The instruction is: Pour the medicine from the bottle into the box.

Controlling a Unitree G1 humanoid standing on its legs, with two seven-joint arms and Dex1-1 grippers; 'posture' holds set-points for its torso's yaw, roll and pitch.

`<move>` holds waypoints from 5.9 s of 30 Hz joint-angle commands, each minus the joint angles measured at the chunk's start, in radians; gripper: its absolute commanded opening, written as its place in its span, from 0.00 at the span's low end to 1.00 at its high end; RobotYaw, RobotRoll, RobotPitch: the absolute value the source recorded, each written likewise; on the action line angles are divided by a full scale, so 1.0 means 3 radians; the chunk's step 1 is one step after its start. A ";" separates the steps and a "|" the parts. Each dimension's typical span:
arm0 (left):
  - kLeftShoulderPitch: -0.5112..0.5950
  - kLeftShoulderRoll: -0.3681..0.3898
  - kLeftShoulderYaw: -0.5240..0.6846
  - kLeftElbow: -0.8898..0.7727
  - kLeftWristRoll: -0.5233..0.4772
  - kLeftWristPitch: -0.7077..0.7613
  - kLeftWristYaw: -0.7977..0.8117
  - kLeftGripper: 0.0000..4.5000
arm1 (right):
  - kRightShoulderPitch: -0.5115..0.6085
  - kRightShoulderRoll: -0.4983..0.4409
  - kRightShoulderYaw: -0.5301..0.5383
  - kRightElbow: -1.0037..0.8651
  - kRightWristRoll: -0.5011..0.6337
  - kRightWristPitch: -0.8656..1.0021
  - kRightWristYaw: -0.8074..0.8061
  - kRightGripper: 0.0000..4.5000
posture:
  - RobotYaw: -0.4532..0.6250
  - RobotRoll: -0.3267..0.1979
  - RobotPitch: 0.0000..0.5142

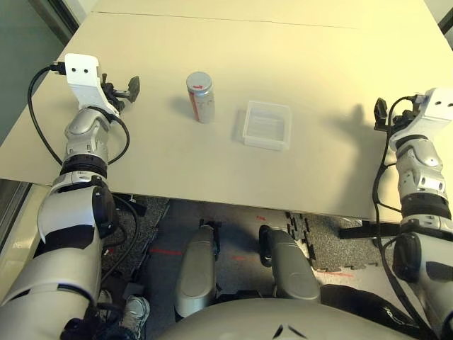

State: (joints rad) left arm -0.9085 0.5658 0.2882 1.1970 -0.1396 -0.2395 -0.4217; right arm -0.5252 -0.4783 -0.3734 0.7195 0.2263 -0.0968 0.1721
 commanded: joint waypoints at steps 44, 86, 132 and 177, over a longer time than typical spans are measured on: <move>0.0939 -0.0042 -0.0674 -0.2203 -0.0438 0.1316 -0.2030 0.99 | 0.0060 -0.0389 0.0966 -0.3287 0.0968 0.2986 0.1505 1.00 | 0.39 0.62 0.40; 0.0267 -0.0464 -0.0872 -0.1045 -0.0111 0.0346 -0.2006 0.60 | -0.0038 -0.0192 0.1043 -0.3540 0.1022 0.3125 0.1333 1.00 | 0.35 0.62 0.42; -0.0483 -0.0941 -0.1146 -0.1048 -0.0100 0.0762 -0.2734 0.60 | -0.1131 0.0383 0.1748 -0.3131 0.0474 0.3262 0.1158 1.00 | 0.34 0.62 0.35; 0.0147 -0.0477 -0.1646 -0.3455 -0.0824 0.2210 -0.3566 0.60 | -0.1134 -0.0232 0.1377 -0.2932 0.1479 0.3022 0.2770 0.58 | 0.37 0.62 0.36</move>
State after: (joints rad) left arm -0.8656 0.4412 -0.1601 0.1986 -0.3713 0.4523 -1.4463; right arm -0.8707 -0.5409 0.0594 -0.1560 0.6689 0.7975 1.0317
